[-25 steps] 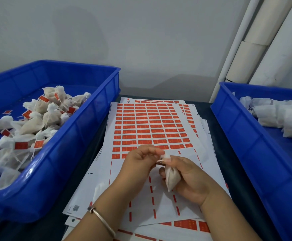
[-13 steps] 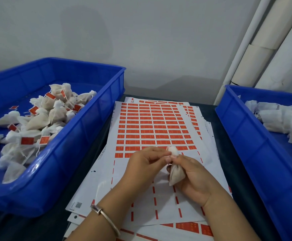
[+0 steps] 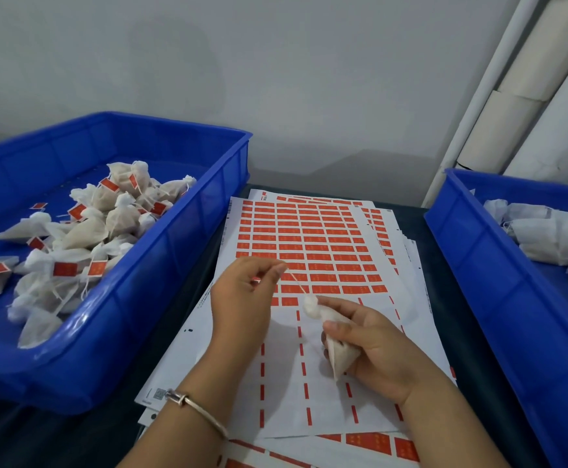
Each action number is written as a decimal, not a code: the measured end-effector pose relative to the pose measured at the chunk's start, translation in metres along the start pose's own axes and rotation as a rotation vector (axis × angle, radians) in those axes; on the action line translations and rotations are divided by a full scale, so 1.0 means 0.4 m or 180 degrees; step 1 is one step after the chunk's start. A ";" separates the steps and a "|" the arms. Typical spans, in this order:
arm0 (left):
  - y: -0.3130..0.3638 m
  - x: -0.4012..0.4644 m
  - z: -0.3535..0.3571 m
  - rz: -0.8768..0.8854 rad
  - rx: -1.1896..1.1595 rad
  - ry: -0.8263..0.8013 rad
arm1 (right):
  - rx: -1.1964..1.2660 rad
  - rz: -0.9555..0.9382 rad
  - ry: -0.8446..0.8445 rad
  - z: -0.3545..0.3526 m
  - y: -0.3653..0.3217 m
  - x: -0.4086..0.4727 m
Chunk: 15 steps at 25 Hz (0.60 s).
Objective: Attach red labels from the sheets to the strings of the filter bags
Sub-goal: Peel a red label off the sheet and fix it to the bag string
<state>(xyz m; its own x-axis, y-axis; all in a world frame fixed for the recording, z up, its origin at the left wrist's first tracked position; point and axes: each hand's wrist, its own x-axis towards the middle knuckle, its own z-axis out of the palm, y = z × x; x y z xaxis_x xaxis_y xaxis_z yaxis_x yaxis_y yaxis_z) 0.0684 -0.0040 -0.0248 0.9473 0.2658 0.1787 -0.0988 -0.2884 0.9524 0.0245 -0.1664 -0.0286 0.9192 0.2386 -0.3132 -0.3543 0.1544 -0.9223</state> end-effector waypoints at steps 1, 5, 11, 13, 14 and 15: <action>0.005 -0.003 -0.004 0.0036 -0.0002 -0.0146 | -0.0255 -0.0009 -0.0068 -0.001 -0.002 -0.005; 0.040 -0.022 -0.007 0.0440 0.0173 -0.0788 | -0.0544 -0.0309 -0.0407 0.006 -0.018 -0.008; 0.041 0.037 0.024 0.0394 0.0459 -0.0886 | -0.0025 -0.0639 0.0272 0.015 -0.052 0.049; -0.006 0.054 0.039 -0.0068 0.0820 -0.0830 | -0.0192 -0.0536 0.0663 0.008 -0.046 0.069; -0.035 0.050 0.045 -0.0144 0.1161 -0.0865 | -0.0194 -0.0488 0.0773 0.005 -0.037 0.078; -0.065 0.040 0.051 -0.0118 0.1445 -0.0929 | -0.0133 -0.0455 0.0839 0.002 -0.026 0.084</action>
<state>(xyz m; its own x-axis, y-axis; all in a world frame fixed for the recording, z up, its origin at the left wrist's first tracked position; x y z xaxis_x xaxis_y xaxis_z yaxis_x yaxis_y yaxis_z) 0.0923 -0.0112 -0.0520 0.9993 0.0354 0.0095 0.0167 -0.6694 0.7427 0.0590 -0.1594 -0.0294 0.9741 -0.0405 -0.2226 -0.2159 0.1277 -0.9680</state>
